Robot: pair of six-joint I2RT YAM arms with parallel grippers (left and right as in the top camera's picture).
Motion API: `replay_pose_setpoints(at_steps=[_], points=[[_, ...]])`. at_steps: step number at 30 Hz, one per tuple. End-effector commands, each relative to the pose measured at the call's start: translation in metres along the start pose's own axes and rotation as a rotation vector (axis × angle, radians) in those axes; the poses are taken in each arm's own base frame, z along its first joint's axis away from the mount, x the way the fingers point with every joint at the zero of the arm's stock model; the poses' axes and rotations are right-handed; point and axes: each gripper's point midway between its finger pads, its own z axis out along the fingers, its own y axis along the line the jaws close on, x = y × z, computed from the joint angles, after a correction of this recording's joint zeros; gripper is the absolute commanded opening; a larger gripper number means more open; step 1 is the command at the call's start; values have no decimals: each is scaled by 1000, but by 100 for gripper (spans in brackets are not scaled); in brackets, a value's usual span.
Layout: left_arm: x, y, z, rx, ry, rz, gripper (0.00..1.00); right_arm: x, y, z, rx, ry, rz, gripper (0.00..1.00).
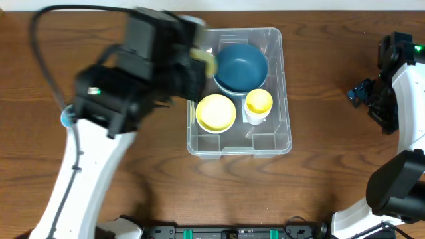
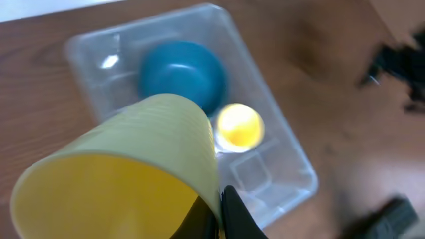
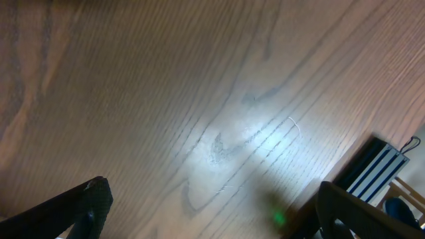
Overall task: Pack container
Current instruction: 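Carry the second yellow cup into the bin onto the stacked cups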
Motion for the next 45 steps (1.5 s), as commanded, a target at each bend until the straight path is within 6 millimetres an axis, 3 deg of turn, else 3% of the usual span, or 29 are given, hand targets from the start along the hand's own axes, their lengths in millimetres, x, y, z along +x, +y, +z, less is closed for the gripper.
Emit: replay_pose_setpoints(at_steps=[1, 6, 10, 15, 22, 23, 26, 30, 33, 36, 38, 41, 45], points=[[15, -28, 42, 43, 93, 79, 6, -2, -2, 2, 12, -3, 15, 99], [27, -64, 89, 98, 163, 150, 6, -2, -2, 2, 11, -4, 15, 99], [45, -80, 127, 113, 239, 182, 6, -2, -2, 2, 11, -4, 15, 99], [68, -82, 165, 102, 335, 190, 6, -2, -2, 2, 11, -4, 15, 99], [80, -74, 191, 70, 389, 185, 10, -2, -2, 2, 11, -4, 15, 99], [80, -72, 192, 60, 388, 187, 15, -2, -2, 2, 11, -4, 15, 99], [78, -67, 194, 31, 377, 193, 57, -2, -2, 2, 11, -4, 15, 99], [72, -60, 195, -11, 353, 202, 81, -2, -2, 2, 11, -4, 15, 99], [65, -52, 191, -55, 326, 206, 96, -2, -2, 2, 11, -4, 14, 99], [50, -28, 172, -164, 274, 139, 98, -2, -2, 2, 12, -3, 15, 99], [39, 4, 150, -301, 228, 50, 98, -2, -2, 2, 12, -3, 15, 99], [28, 66, 99, -539, 152, -127, 98, -2, -2, 2, 11, -4, 15, 99], [35, 143, 24, -726, 102, -397, 98, -2, -2, 2, 11, -4, 15, 99]])
